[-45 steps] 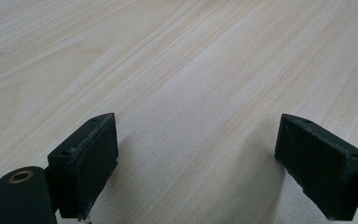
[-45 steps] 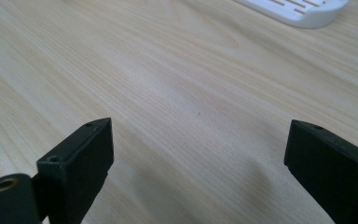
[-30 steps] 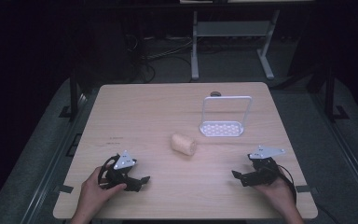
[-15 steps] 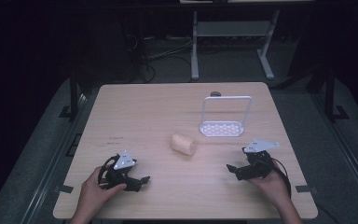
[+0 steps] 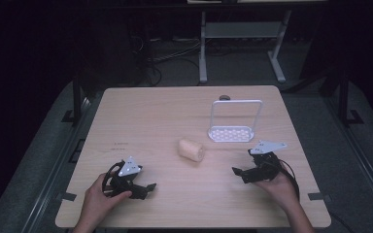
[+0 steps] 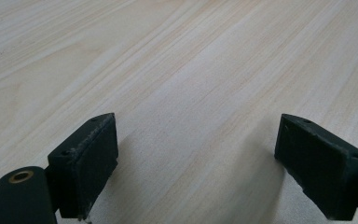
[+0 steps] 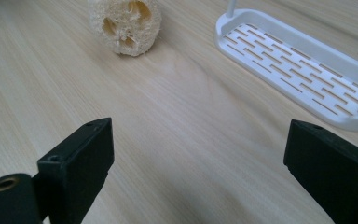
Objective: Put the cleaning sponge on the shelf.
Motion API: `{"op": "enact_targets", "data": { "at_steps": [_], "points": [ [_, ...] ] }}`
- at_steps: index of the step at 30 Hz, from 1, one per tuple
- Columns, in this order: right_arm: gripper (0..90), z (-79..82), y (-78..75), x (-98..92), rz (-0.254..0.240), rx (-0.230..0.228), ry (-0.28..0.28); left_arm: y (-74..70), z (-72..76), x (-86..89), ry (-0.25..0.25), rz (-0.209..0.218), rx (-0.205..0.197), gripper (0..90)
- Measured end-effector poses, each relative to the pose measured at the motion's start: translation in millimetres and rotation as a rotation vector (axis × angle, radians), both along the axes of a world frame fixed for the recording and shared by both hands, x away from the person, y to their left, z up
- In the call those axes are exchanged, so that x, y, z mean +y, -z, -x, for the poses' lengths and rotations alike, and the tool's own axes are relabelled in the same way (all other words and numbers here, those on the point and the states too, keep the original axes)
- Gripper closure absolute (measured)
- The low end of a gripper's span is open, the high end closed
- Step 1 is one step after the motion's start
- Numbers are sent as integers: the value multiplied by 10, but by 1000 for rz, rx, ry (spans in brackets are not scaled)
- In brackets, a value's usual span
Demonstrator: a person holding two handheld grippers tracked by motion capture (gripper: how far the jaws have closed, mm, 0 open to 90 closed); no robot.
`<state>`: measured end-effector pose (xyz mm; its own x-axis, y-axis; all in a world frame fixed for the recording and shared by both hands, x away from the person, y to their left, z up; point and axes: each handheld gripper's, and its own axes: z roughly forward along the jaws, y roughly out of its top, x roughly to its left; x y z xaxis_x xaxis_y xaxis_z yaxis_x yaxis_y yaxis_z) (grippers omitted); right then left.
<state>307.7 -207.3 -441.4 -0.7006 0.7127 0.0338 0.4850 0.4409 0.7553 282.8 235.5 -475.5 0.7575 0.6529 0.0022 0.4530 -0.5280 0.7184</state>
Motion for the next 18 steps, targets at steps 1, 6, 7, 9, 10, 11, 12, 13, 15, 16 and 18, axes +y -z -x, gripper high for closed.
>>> {"op": "enact_targets", "data": {
  "at_steps": [1, 6, 7, 9, 10, 11, 12, 13, 15, 16, 18],
  "points": [
    [83, -8, -6, 11, 0, 2, -3, 0, 0, 0, 0, 0, 0, 127],
    [85, -59, -31, 78, 1, -1, -22, 0, 0, 0, 0, 1, 0, 127],
    [85, -59, -31, 78, 1, -1, -22, 0, 0, 0, 0, 0, 0, 127],
    [85, -80, -45, 103, 2, -4, -29, 0, 0, 0, 0, 0, 0, 127],
    [85, -87, -52, 111, 3, -6, -30, 0, 0, 0, 0, 0, 0, 127],
    [85, -104, -67, 131, 2, -9, -37, 0, 0, 0, 0, 0, 0, 127],
    [85, -109, -72, 140, 2, -11, -39, 0, 0, 0, 0, 0, 0, 127],
    [85, -109, -72, 140, 2, -11, -39, 0, 0, 0, 0, 1, 0, 127],
    [85, -126, -87, 164, 1, -19, -48, 0, 0, 0, 0, 0, 0, 127],
    [85, -135, -94, 179, 4, -17, -52, 0, 0, 0, -1, 1, 0, 127],
    [85, -147, -102, 205, 7, -14, -55, 0, 0, 0, 0, 0, 0, 127]
  ]
}}
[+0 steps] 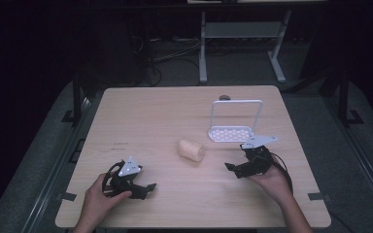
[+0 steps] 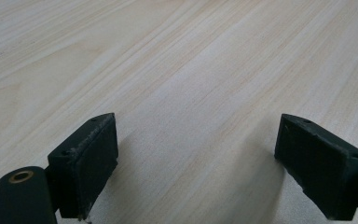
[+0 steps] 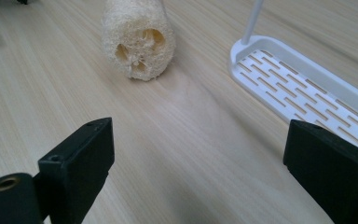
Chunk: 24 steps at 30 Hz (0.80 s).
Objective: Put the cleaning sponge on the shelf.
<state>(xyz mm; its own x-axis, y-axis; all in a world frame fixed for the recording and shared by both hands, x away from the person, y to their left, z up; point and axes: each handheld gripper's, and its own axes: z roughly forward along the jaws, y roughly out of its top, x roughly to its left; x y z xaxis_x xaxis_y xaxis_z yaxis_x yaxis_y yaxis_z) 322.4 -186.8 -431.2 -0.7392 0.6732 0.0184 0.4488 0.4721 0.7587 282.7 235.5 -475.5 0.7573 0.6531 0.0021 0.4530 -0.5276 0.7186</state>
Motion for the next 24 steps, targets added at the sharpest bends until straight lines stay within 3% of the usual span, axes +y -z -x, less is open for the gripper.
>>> {"op": "enact_targets", "data": {
  "at_steps": [24],
  "points": [
    [85, -190, -80, 412, 39, 3, -91, 4, 0, -3, -3, 5, -4, 127]
  ]
}}
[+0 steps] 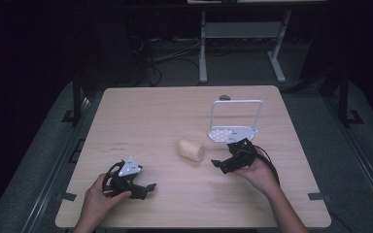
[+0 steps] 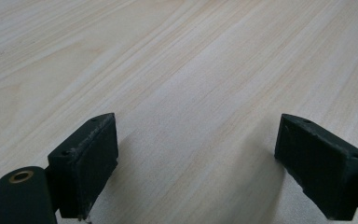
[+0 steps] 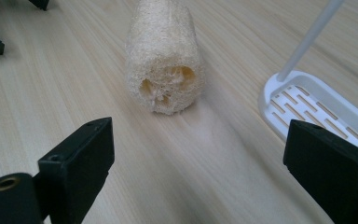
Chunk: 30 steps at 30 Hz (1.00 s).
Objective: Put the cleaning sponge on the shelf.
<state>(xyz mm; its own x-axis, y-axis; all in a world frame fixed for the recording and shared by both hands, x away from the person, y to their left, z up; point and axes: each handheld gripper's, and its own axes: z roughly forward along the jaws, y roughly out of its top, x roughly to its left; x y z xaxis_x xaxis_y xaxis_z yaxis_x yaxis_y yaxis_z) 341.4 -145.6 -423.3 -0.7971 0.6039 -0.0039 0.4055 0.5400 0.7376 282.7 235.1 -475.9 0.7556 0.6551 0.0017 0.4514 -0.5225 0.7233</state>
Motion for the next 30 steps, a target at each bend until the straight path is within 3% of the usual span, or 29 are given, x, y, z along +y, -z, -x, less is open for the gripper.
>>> {"op": "enact_targets", "data": {
  "at_steps": [30],
  "points": [
    [85, -246, -20, 376, 9, 33, -56, -1, 4, 2, 1, -1, 3, 127]
  ]
}}
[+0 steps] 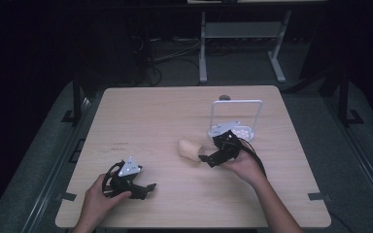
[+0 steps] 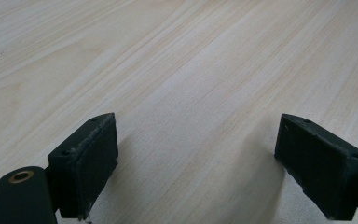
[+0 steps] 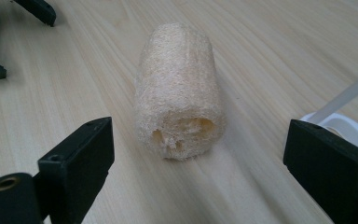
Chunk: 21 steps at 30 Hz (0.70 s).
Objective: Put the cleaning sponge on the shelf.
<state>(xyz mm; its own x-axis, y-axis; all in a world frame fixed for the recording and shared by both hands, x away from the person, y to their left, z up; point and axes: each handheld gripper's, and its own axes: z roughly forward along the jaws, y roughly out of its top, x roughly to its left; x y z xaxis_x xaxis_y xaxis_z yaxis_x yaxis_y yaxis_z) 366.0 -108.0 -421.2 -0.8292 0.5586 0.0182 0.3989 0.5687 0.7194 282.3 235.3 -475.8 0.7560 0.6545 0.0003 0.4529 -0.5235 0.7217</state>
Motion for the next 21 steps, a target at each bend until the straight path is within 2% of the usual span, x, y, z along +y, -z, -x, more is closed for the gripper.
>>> {"op": "enact_targets", "data": {
  "at_steps": [21],
  "points": [
    [85, -156, 25, 264, 16, 17, -33, -3, 1, 1, 1, -3, 2, 127]
  ]
}}
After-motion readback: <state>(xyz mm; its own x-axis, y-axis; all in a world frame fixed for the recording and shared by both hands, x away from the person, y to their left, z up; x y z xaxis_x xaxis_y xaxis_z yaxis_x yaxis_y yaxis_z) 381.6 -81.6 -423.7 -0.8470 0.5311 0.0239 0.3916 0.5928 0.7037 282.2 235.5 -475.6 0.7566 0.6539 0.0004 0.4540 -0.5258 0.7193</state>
